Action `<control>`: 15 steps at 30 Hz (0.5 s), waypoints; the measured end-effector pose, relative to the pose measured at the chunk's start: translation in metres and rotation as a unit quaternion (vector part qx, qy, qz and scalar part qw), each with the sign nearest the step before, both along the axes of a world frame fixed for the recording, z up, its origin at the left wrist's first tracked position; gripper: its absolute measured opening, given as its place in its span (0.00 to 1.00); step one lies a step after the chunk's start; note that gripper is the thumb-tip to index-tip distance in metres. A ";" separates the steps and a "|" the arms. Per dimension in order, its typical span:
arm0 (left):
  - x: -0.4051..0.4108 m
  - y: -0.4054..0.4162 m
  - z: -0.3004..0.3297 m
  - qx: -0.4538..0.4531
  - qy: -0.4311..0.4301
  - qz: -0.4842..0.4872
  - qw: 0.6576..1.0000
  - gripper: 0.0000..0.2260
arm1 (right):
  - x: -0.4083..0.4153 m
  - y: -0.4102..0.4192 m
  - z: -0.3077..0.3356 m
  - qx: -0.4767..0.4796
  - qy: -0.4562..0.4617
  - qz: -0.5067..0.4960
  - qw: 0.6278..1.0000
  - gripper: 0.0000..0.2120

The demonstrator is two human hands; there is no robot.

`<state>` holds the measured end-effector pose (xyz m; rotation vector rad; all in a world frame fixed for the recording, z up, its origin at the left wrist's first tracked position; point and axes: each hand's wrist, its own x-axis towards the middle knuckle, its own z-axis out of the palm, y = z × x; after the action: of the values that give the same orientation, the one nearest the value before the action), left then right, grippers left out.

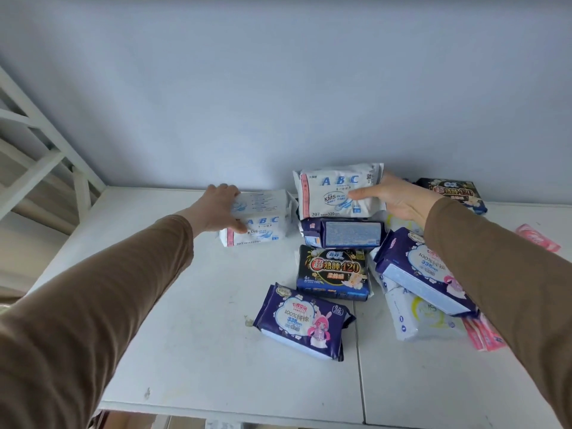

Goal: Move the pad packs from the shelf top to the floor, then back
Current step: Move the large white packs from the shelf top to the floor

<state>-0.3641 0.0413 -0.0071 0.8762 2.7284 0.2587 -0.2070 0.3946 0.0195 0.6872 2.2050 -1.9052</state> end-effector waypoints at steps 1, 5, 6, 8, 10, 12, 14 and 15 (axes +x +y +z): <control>0.002 -0.007 0.003 0.016 0.012 0.009 1.000 0.37 | 0.003 -0.006 0.006 0.019 0.033 -0.020 0.999 0.44; 0.013 -0.045 0.020 0.077 0.018 0.038 0.996 0.35 | 0.030 -0.041 0.033 0.059 0.160 -0.059 0.984 0.38; 0.017 -0.057 0.024 0.094 0.021 0.042 0.994 0.35 | 0.040 -0.052 0.038 0.067 0.171 -0.057 0.981 0.38; 0.027 -0.085 0.033 0.120 0.034 0.047 0.991 0.35 | 0.063 -0.080 0.044 0.084 0.174 -0.043 0.980 0.42; 0.040 -0.114 0.041 0.133 0.052 0.044 0.989 0.36 | 0.093 -0.115 0.045 0.103 0.162 -0.042 0.980 0.47; 0.057 -0.145 0.048 0.141 0.067 0.036 0.987 0.37 | 0.128 -0.155 0.040 0.121 0.163 -0.053 0.978 0.48; 0.078 -0.176 0.051 0.145 0.070 0.026 0.987 0.38 | 0.164 -0.196 0.033 0.113 0.155 -0.070 0.979 0.46; 0.090 -0.191 0.050 0.144 0.068 0.021 0.987 0.39 | 0.182 -0.216 0.029 0.101 0.149 -0.076 0.981 0.45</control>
<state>-0.2744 -0.1499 0.0434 0.9418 2.8847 0.6373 -0.0253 0.1790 0.0483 0.6513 2.6292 -1.9867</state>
